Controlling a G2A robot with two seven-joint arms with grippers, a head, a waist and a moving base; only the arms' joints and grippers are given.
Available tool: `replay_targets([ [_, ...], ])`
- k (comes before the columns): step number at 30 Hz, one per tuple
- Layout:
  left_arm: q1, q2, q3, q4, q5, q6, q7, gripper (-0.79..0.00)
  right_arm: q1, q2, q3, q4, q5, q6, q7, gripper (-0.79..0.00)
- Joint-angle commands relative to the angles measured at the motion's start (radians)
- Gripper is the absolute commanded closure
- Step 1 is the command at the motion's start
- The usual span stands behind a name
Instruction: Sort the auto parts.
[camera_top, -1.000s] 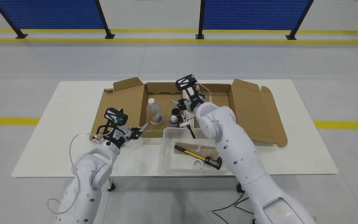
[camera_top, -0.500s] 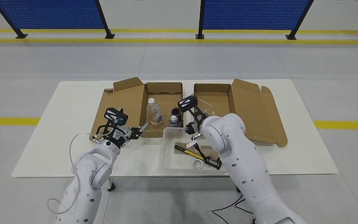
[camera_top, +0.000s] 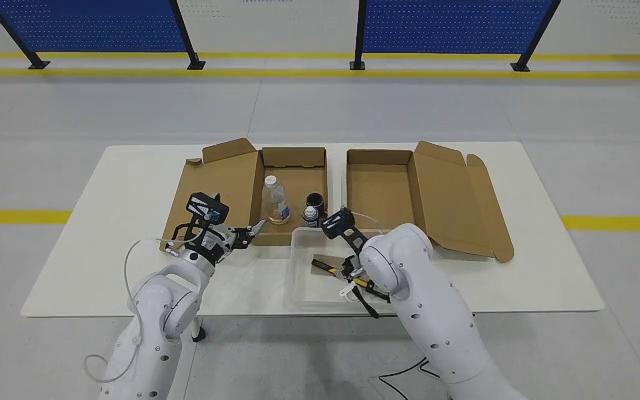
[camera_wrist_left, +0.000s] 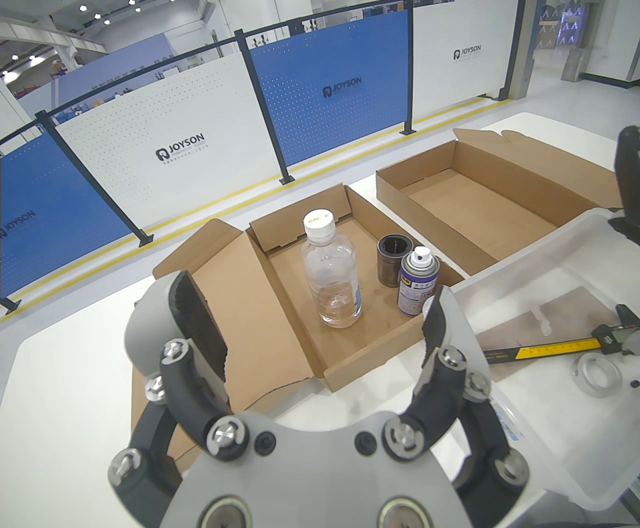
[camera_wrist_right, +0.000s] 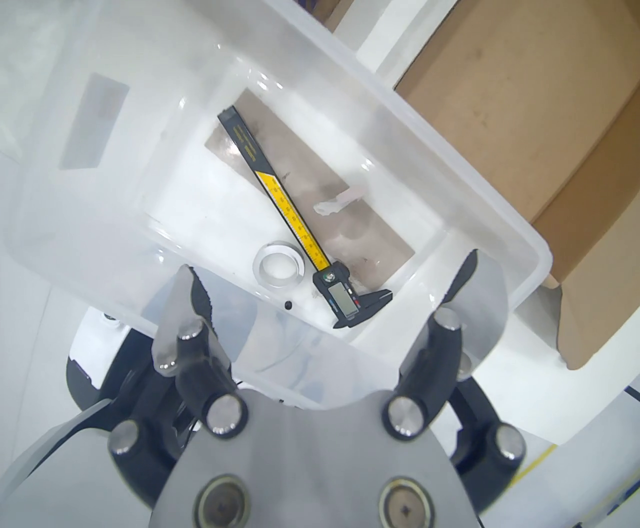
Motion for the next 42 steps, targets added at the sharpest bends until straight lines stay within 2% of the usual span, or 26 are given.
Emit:
replay_targets([
  [1,0.0,0.0,0.0,0.0,0.0,0.0,0.0,-0.785,-0.005,0.002,0.0,0.006,-0.002,-0.006,0.004,-0.785],
  [7,0.0,0.0,0.0,0.0,0.0,0.0,0.0,-0.785,-0.015,0.008,0.004,0.029,-0.017,-0.028,0.021,-0.785],
  [9,0.0,0.0,0.0,0.0,0.0,0.0,0.0,-0.785,-0.019,0.01,0.008,0.033,-0.014,-0.032,0.019,-0.665],
  [11,0.0,0.0,0.0,0.0,0.0,0.0,0.0,-0.785,-0.021,0.011,0.009,0.036,-0.012,-0.036,0.02,-0.477],
  [16,0.0,0.0,0.0,0.0,0.0,0.0,0.0,-0.785,-0.026,0.012,0.005,0.054,0.001,-0.046,0.021,-0.391],
  [26,0.0,0.0,0.0,0.0,0.0,0.0,0.0,-0.785,-0.028,0.013,-0.015,0.096,0.021,-0.051,0.008,-0.369],
  [34,0.0,0.0,0.0,0.0,0.0,0.0,0.0,-0.785,-0.022,0.01,-0.04,0.136,0.036,-0.054,-0.011,-0.286],
  [42,0.0,0.0,0.0,0.0,0.0,0.0,0.0,-0.785,-0.016,0.011,-0.049,0.157,0.045,-0.05,-0.029,-0.259],
])
